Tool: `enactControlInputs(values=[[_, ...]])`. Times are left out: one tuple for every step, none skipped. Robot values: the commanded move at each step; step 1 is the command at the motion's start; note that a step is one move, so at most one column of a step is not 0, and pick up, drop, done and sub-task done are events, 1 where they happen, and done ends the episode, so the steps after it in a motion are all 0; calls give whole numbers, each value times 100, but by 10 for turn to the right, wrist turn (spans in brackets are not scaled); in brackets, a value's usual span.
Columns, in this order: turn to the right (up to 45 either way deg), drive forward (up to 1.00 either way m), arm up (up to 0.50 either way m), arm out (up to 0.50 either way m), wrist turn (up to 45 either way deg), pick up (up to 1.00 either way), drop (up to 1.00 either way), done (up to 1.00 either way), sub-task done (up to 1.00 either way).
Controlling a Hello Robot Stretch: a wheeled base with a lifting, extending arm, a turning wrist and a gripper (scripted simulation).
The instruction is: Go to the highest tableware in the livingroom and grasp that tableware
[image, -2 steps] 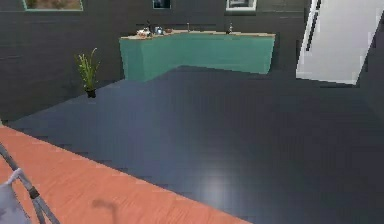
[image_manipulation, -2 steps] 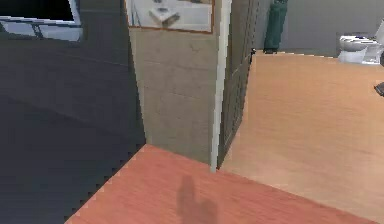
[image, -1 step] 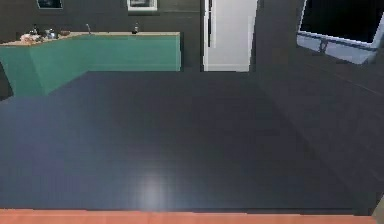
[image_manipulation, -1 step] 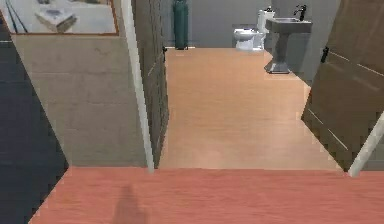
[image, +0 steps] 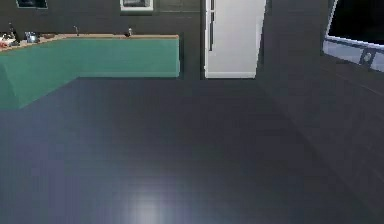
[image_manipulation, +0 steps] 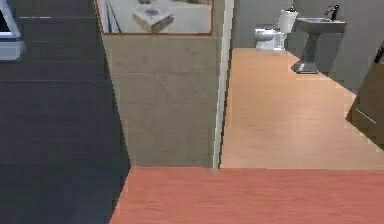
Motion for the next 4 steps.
enactControlInputs(values=[[-360,0,0,0,0,0,0,0,0],[0,10,0,0,0,0,0,0,0],[-240,0,0,0,0,0,0,0,0],[0,25,0,0,0,0,0,0,0]])
